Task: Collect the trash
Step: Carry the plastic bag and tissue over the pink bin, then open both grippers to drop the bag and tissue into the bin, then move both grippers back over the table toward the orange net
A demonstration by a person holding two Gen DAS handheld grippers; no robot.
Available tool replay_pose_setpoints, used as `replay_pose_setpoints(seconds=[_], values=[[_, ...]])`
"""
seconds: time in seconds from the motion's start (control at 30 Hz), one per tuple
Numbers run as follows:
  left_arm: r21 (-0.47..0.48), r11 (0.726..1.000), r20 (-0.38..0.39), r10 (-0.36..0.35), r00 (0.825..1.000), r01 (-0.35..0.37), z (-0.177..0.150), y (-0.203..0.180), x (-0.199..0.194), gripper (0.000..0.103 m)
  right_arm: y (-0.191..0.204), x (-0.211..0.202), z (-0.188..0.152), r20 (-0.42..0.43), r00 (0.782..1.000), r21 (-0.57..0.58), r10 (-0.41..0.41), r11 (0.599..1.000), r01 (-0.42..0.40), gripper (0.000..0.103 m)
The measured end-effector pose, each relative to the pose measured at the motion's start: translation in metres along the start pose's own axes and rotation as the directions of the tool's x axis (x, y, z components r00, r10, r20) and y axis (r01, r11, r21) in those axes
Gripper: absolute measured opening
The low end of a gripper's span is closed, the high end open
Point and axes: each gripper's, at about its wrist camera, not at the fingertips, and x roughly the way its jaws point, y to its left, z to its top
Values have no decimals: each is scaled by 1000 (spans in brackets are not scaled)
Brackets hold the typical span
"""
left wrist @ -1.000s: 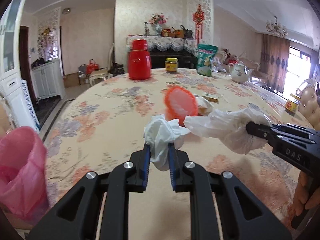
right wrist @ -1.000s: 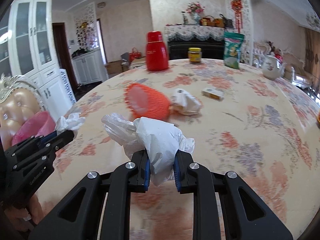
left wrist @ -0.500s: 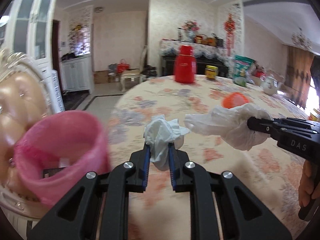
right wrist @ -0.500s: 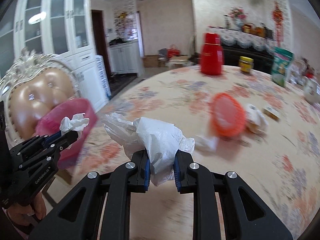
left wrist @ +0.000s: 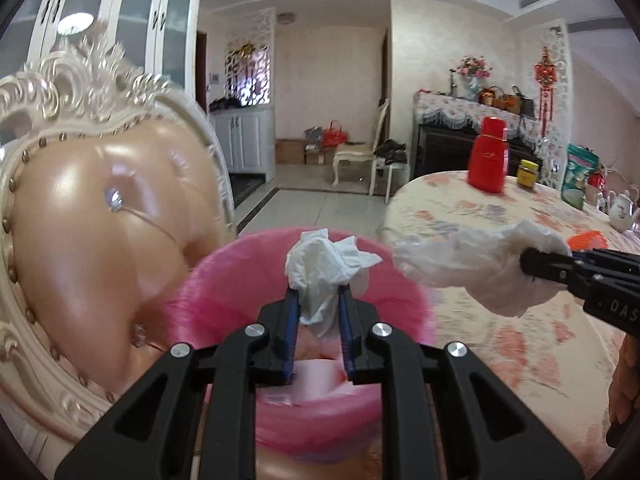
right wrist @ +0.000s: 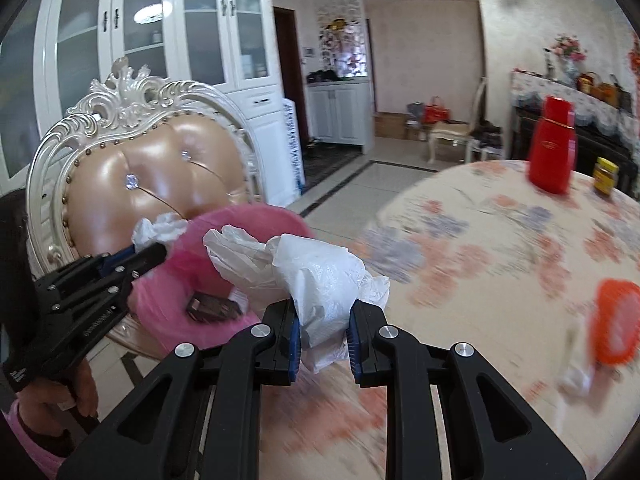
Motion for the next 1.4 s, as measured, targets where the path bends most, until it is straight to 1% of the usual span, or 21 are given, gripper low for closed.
replay_pose_setpoints(seconds=[0.03, 0.17, 0.27, 0.33, 0.37, 0.4, 0.43, 0.47, 0.5, 0.53, 0.57, 0.73, 0.8, 0.87, 1.03, 1.13, 1.2, 1.27, 1.3, 1.33, 1.4], values=[[-4, 1000, -7, 11, 1000, -11, 1, 8, 6, 18, 3, 8, 5, -5, 1000, 2, 9, 1000, -9, 21], [-40, 999, -24, 14, 1000, -15, 5, 32, 21, 20, 21, 43, 22, -32, 999, 8, 38, 999, -38, 21], [-80, 997, -29, 20, 999, -23, 9, 41, 35, 21, 31, 65, 33, -42, 998, 22, 45, 999, -44, 22], [-95, 995, -39, 26, 999, -30, 10, 47, 44, 30, 33, 72, 36, -40, 998, 24, 55, 998, -54, 26], [-102, 994, -43, 28, 999, -33, 9, 49, 46, 32, 35, 77, 37, -42, 997, 21, 63, 998, -62, 28], [-108, 993, -48, 39, 998, -44, 9, 51, 50, 38, 36, 82, 38, -48, 996, 19, 77, 997, -77, 36], [-111, 992, -46, 53, 998, -58, 9, 53, 51, 51, 36, 84, 37, -54, 995, 16, 84, 996, -84, 59], [-118, 990, -36, 68, 997, -72, 8, 56, 49, 58, 34, 84, 35, -52, 996, 14, 77, 997, -77, 69], [-125, 989, -25, 81, 996, -84, 8, 58, 48, 67, 32, 81, 33, -36, 997, 16, 67, 998, -66, 74], [-134, 986, -9, 97, 995, -97, 6, 60, 44, 72, 29, 78, 31, -22, 998, 18, 63, 998, -63, 74], [-137, 985, 2, 108, 994, -107, 4, 61, 40, 74, 24, 76, 28, -27, 998, 23, 59, 998, -58, 74], [-138, 980, -1, 142, 990, -141, -5, 58, 24, 95, -4, 55, 18, -18, 999, 81, 47, 996, -45, 74], [-140, 979, 10, 150, 989, -147, -9, 53, 15, 98, -15, 39, 12, -7, 1000, 84, 28, 996, -27, 74], [-133, 981, 16, 142, 990, -139, -13, 46, 8, 98, -26, 24, 5, 1, 1000, 88, 3, 996, -3, 74], [-71, 996, 22, 60, 998, -59, -16, 9, -2, 98, -61, -15, -12, 20, 997, 127, -74, 989, 71, 75], [1, 1000, 33, -10, 999, 10, -13, -32, -4, 98, -84, -38, -20, 33, 991, 160, -127, 980, 120, 75], [44, 997, 34, -69, 997, 67, -9, -63, -5, 98, -102, -57, -27, 45, 985, 182, -166, 971, 155, 75], [76, 989, 23, -132, 991, 130, -7, -92, -6, 98, -122, -77, -35, 61, 975, 213, -212, 957, 195, 75], [95, 980, 13, -179, 984, 177, -6, -111, -7, 98, -133, -87, -40, 66, 970, 230, -233, 950, 213, 76], [113, 971, 7, -212, 977, 210, -5, -127, -7, 98, -142, -94, -43, 68, 966, 243, -251, 943, 228, 76], [163, 950, 2, -268, 963, 265, -3, -165, -11, 98, -167, -114, -54, 68, 949, 279, -309, 919, 279, 76]])
